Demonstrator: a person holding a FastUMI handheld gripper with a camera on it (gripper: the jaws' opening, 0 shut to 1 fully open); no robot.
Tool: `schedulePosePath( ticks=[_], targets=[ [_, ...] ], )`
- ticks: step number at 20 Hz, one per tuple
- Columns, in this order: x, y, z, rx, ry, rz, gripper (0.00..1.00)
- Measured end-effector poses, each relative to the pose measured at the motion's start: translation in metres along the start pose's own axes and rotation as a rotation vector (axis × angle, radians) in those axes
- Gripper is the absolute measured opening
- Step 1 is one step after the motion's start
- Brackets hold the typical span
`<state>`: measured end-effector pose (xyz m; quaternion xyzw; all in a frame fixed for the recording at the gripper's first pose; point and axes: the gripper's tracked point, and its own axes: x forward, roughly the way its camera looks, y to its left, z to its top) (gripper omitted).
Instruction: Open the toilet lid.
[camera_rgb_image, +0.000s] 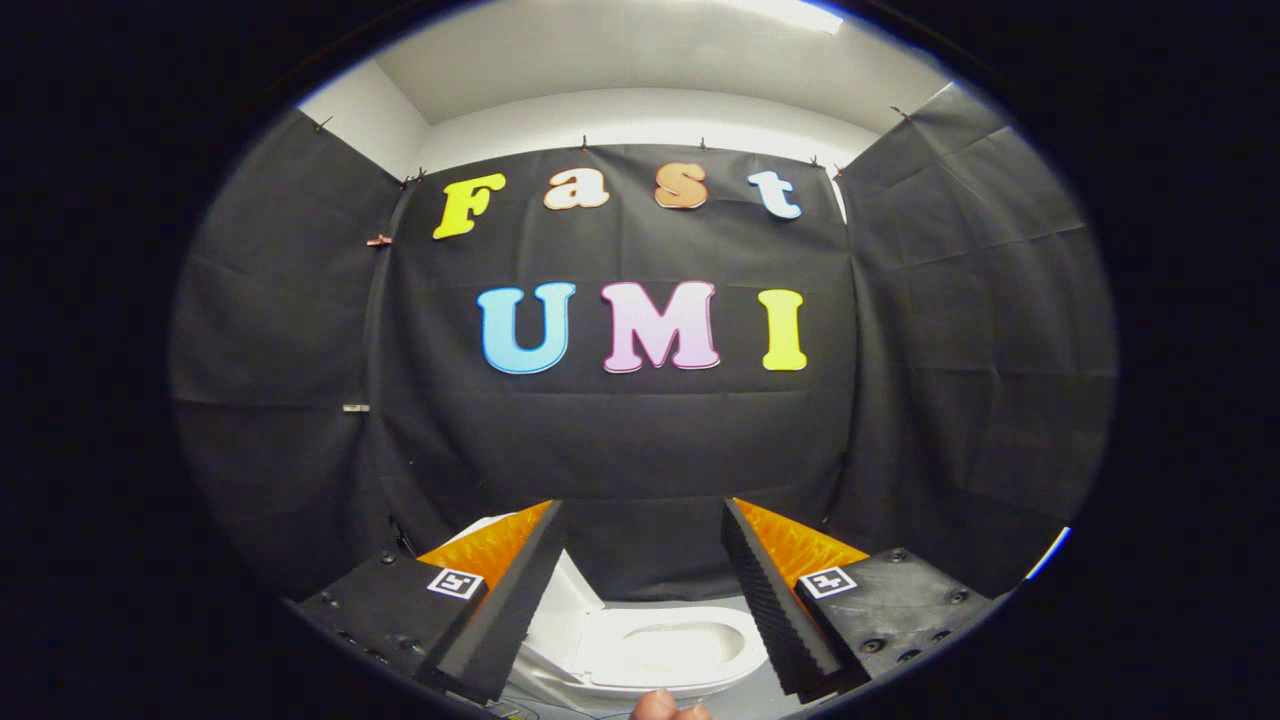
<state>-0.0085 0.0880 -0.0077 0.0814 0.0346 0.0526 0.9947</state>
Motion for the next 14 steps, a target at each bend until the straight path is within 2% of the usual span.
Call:
schedulePosePath(
  ticks=[7, 14],
  targets=[
    [-0.011, -0.046, 0.024, -0.013, -0.027, -0.058, 1.0],
    [-0.015, -0.062, 0.037, -0.02, -0.071, -0.084, 1.0]
  ],
)
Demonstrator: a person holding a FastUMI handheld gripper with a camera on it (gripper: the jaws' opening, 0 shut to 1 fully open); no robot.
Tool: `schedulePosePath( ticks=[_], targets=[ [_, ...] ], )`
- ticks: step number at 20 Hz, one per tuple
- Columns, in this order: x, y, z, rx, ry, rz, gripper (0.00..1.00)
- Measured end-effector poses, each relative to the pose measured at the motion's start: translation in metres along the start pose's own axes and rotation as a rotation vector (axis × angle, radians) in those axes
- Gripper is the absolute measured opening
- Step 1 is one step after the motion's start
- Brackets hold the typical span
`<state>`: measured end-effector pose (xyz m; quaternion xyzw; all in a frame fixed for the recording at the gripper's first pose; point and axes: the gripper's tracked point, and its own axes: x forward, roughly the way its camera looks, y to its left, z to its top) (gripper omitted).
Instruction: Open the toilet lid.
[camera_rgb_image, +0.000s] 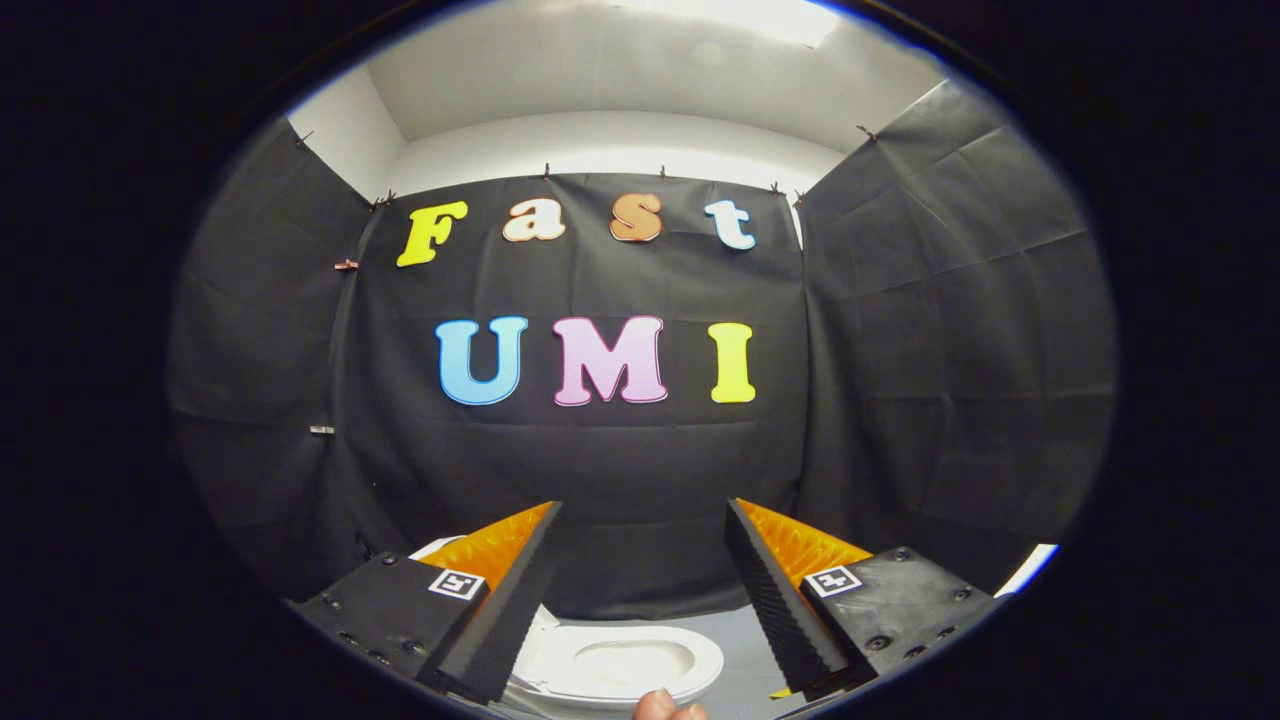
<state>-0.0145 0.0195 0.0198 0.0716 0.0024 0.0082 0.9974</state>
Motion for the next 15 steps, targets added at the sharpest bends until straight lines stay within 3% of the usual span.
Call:
schedulePosePath(
  ticks=[15],
  targets=[
    [0.0, -0.002, -0.011, -0.015, 0.037, -0.008, 1.0]
  ],
)
